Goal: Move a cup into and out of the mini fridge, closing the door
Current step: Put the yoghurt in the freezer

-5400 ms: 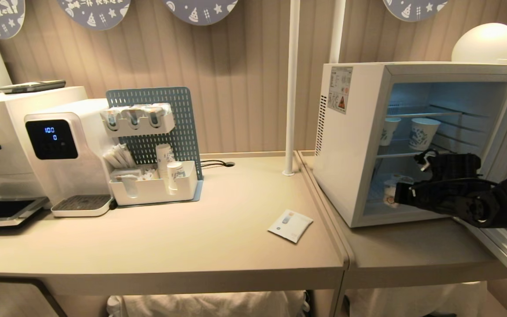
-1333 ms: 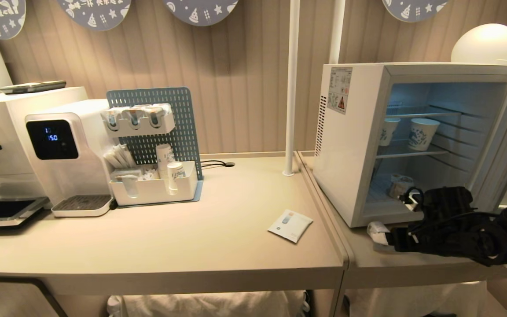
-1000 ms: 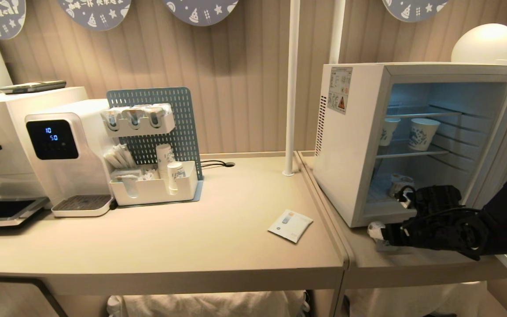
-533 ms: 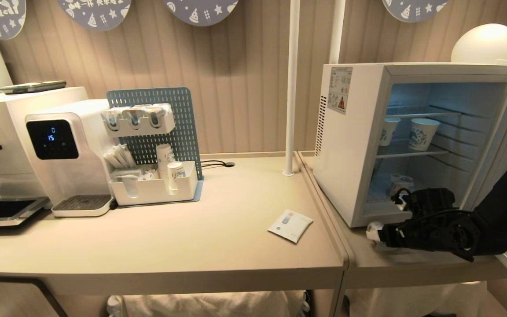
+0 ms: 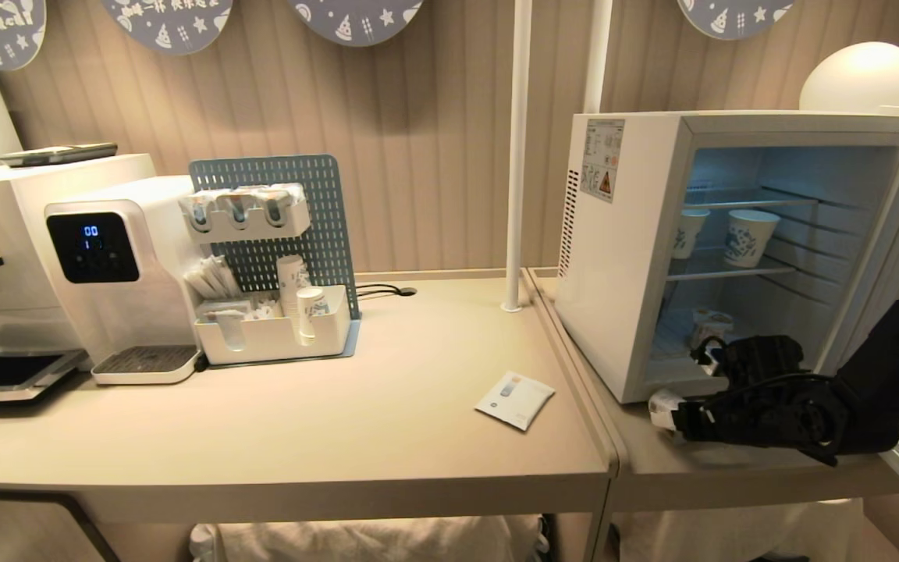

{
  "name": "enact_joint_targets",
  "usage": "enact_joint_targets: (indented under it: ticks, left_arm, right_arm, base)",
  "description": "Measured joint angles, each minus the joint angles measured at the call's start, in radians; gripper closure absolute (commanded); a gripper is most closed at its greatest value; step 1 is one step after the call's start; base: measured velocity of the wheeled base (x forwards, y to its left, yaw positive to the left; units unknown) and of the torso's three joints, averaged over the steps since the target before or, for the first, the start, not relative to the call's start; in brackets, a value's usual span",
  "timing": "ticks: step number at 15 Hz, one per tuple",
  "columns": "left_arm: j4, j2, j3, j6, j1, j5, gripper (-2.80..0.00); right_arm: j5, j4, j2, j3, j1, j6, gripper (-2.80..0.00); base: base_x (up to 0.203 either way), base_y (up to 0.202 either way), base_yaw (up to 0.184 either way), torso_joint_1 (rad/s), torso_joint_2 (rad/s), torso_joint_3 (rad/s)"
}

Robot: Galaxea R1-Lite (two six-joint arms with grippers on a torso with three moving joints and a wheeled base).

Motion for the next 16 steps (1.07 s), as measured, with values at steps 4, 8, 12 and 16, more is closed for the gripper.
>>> enact_joint_targets:
  ticks: [4,8,12,16]
  left_arm:
    - [0.000,0.000,0.000,0.000,0.000,0.001,0.00]
    - [0.000,0.000,0.000,-0.001,0.000,0.000,0.00]
    - [0.000,0.000,0.000,0.000,0.000,0.000,0.00]
    - [0.000,0.000,0.000,0.000,0.000,0.000,0.00]
  right_arm:
    - [0.000,-0.003,-0.009,-0.002,-0.001,0.001,0.00]
    - [0.000,0.010,-0.040,0.004,0.000,0.004,0.00]
    - [-0.003,0.023,-0.081,0.004,-0.001,0.004,0.00]
    - [-0.023,0.036,-0.120,0.004,-0.003,0.002,0.00]
  base:
    - [0.000,0.000,0.000,0.000,0.00,0.000]
    - [0.000,0.000,0.000,0.000,0.00,0.000]
    - [0.000,0.000,0.000,0.000,0.00,0.000]
    - [0.000,0.000,0.000,0.000,0.00,0.000]
